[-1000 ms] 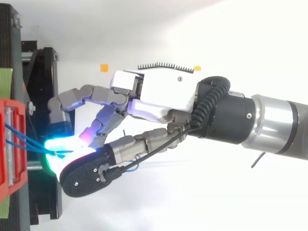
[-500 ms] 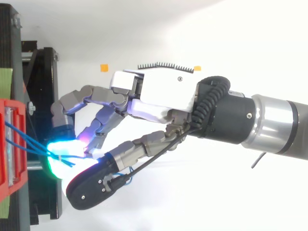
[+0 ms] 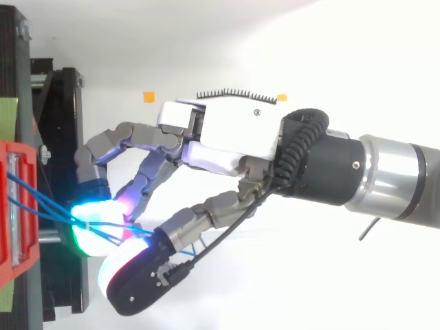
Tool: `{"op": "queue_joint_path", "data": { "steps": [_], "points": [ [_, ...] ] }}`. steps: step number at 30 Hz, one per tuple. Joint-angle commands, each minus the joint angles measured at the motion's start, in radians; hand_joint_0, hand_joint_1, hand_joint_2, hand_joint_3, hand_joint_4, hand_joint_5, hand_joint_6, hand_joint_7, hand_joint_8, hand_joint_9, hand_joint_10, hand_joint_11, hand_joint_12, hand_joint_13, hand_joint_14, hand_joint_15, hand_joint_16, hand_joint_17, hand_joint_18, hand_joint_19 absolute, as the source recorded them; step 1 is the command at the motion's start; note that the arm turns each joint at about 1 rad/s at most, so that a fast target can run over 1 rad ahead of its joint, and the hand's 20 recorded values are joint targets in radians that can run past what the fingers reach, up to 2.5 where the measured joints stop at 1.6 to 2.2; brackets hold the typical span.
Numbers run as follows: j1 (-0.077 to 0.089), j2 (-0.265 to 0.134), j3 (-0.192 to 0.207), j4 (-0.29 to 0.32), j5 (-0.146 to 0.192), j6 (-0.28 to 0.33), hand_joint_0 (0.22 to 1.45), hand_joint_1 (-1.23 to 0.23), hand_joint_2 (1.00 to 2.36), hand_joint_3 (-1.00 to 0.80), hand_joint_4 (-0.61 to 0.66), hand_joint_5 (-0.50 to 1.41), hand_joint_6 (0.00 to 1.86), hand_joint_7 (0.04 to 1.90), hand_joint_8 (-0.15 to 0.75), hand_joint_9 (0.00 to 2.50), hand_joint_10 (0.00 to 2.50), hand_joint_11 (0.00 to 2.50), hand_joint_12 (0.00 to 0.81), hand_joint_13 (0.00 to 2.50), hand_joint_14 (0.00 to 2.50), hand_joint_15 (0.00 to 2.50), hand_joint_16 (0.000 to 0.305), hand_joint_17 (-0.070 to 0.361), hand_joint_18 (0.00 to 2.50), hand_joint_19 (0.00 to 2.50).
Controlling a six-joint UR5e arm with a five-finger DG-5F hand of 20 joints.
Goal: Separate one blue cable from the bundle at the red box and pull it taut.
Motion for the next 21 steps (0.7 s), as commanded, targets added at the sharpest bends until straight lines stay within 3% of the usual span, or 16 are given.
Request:
{"op": "queue_joint_path", "data": {
  "steps": [1,9,13,15,17,21],
  "points": [
    [0.0,0.0,0.0,0.0,0.0,0.0,0.48,-0.93,1.0,-0.5,0.11,-0.13,0.88,1.2,0.359,1.15,0.03,1.18,0.425,0.97,0.02,0.61,0.051,0.115,0.79,0.66],
    [0.0,0.0,0.0,0.0,0.0,-0.001,0.46,-0.79,1.0,-0.5,0.11,-0.12,0.85,1.18,0.371,1.17,0.03,1.14,0.439,0.99,0.02,0.6,0.054,0.121,0.82,0.65],
    [0.0,-0.001,0.0,0.0,0.0,-0.001,0.58,-0.61,1.0,-0.5,0.07,-0.12,0.84,1.21,0.328,1.16,0.03,1.14,0.406,0.98,0.02,0.63,0.047,0.105,0.77,0.71],
    [0.0,0.0,0.0,0.0,0.0,-0.003,0.62,-0.62,1.0,-0.5,0.04,-0.12,0.84,1.25,0.325,1.16,0.03,1.13,0.404,0.97,0.03,0.63,0.046,0.103,0.76,0.72],
    [0.0,0.0,0.0,0.0,-0.002,-0.003,0.61,-0.71,1.02,-0.3,0.07,-0.12,0.83,1.47,0.335,1.12,0.03,1.14,0.415,0.97,0.02,0.63,0.047,0.105,0.77,0.73],
    [0.0,0.0,0.0,0.0,-0.002,-0.003,0.65,-0.86,1.03,-0.18,0.01,-0.16,0.89,1.41,0.328,1.07,0.03,1.12,0.412,0.95,0.03,0.63,0.049,0.11,0.77,0.72]
  ]
}}
